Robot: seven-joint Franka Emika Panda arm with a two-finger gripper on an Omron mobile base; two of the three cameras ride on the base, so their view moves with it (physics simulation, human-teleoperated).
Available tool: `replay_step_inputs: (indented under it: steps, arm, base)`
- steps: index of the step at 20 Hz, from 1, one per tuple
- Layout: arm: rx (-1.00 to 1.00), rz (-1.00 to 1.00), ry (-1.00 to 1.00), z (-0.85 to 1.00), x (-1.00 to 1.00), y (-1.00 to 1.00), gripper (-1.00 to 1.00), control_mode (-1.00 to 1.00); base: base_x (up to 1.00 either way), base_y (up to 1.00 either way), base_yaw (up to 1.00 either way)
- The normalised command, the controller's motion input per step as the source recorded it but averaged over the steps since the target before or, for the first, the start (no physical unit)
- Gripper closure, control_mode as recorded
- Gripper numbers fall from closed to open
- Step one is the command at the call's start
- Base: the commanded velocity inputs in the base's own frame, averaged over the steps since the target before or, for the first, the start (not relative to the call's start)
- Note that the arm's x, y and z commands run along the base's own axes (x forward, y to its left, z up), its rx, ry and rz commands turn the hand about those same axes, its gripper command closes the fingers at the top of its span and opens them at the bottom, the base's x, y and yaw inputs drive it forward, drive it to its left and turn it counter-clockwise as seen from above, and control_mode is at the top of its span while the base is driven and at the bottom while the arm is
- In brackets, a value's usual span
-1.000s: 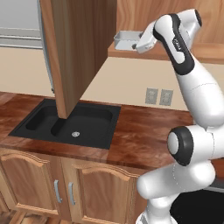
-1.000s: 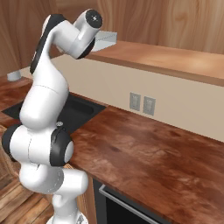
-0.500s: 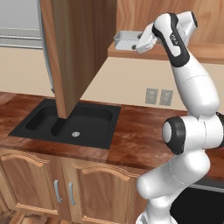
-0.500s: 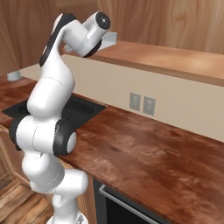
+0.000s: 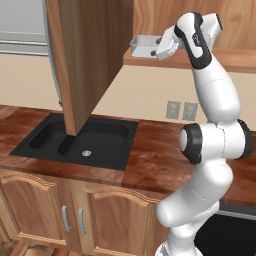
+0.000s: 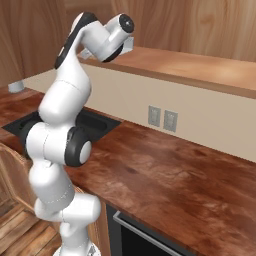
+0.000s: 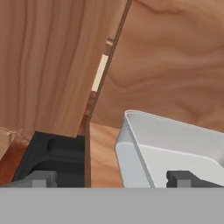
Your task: Retrieve the tupperware and aluminum foil from the cabinet and place them on the dining counter near the plate with lemon wedge and broccoli to prepare for storing leftovers.
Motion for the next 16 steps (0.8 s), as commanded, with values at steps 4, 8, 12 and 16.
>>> replay_step_inputs:
  steps: [4, 8, 12, 16]
  arm:
    - [0.00, 0.04, 0.00, 0.00, 0.26, -0.04, -1.00, -1.00]
    - [0.00, 0.02, 0.00, 0.00, 0.31, 0.00, -1.00, -1.00]
    - [0.00, 0.01, 0.00, 0.00, 0.36, 0.00, -1.00, -1.00]
    - [0.00, 0.00, 0.02, -0.06, 0.39, 0.00, -1.00, -1.00]
  base:
    - [0.00, 0.00, 0.00]
    - [0.00, 0.00, 0.00]
    - [0.00, 0.00, 0.00]
    - [0.00, 0.00, 0.00]
